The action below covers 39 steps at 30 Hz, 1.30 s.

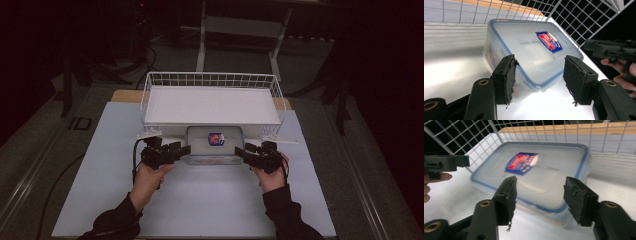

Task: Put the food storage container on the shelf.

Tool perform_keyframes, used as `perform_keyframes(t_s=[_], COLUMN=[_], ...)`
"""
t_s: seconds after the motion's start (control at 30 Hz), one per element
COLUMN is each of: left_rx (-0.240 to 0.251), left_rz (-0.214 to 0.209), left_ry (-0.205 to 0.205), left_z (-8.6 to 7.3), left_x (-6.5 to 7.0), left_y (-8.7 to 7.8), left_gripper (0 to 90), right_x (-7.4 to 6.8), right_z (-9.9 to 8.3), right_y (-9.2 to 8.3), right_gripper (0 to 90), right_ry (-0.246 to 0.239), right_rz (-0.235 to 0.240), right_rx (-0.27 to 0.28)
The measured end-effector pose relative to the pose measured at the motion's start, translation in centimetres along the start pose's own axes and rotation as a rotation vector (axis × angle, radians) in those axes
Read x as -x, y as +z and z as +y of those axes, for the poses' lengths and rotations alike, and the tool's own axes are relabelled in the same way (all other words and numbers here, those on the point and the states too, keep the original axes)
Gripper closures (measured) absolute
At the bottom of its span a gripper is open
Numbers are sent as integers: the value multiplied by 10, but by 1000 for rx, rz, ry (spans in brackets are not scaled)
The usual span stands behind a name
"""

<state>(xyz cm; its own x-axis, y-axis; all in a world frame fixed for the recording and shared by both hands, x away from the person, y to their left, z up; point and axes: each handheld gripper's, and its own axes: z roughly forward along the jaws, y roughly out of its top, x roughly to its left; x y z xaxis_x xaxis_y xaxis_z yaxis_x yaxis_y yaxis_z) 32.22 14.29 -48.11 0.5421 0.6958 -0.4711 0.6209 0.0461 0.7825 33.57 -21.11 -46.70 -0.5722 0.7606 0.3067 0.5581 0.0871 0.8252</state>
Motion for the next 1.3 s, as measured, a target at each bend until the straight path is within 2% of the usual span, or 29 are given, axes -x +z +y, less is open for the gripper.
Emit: perform_keyframes(t_s=[0.07,0.2,0.27,0.3,0.4,0.5,0.67,0.73,0.8,0.87,0.93,1.0,1.07,1.17,1.3], left_rx=[-13,-19,-19,-23,-25,-31,-65,-66,-83,-89,-75,-70,-51,-33,-34], left_rz=[0,-36,-36,-106,-112,-99,-90,-88,-74,-72,-69,-73,-70,-65,-61], left_ry=[31,35,35,55,68,113,151,158,198,200,216,216,217,206,200], left_z=[-3,-7,-7,-13,-19,-26,-39,-42,-51,-56,-59,-60,-60,-61,-62], left_x=[3,8,8,10,14,19,21,21,20,19,19,19,19,16,14], left_y=[-5,-15,-15,-24,-30,-34,-38,-39,-39,-38,-37,-37,-37,-38,-37], left_gripper=[423,408,383,324,262,167,0,0,0,0,0,0,0,0,0], right_x=[-6,-16,-18,-22,-26,-27,-30,-29,-29,-29,-29,-28,-30,-30,-33], right_z=[-2,-8,-10,-15,-21,-25,-32,-35,-36,-37,-36,-35,-35,-36,-31], right_y=[-3,-4,-4,-2,3,9,19,24,29,33,38,40,48,54,64], right_gripper=[509,623,623,723,833,890,898,898,898,898,898,898,898,898,898], right_ry=[-16,-36,-45,-58,-59,-62,-68,-64,-61,-67,-64,-58,-75,-65,-65], right_rz=[7,31,26,36,50,55,56,54,53,49,44,45,32,37,43], right_rx=[0,-8,-10,-34,-56,-75,-104,-109,-114,-122,-124,-126,-138,-136,-127])
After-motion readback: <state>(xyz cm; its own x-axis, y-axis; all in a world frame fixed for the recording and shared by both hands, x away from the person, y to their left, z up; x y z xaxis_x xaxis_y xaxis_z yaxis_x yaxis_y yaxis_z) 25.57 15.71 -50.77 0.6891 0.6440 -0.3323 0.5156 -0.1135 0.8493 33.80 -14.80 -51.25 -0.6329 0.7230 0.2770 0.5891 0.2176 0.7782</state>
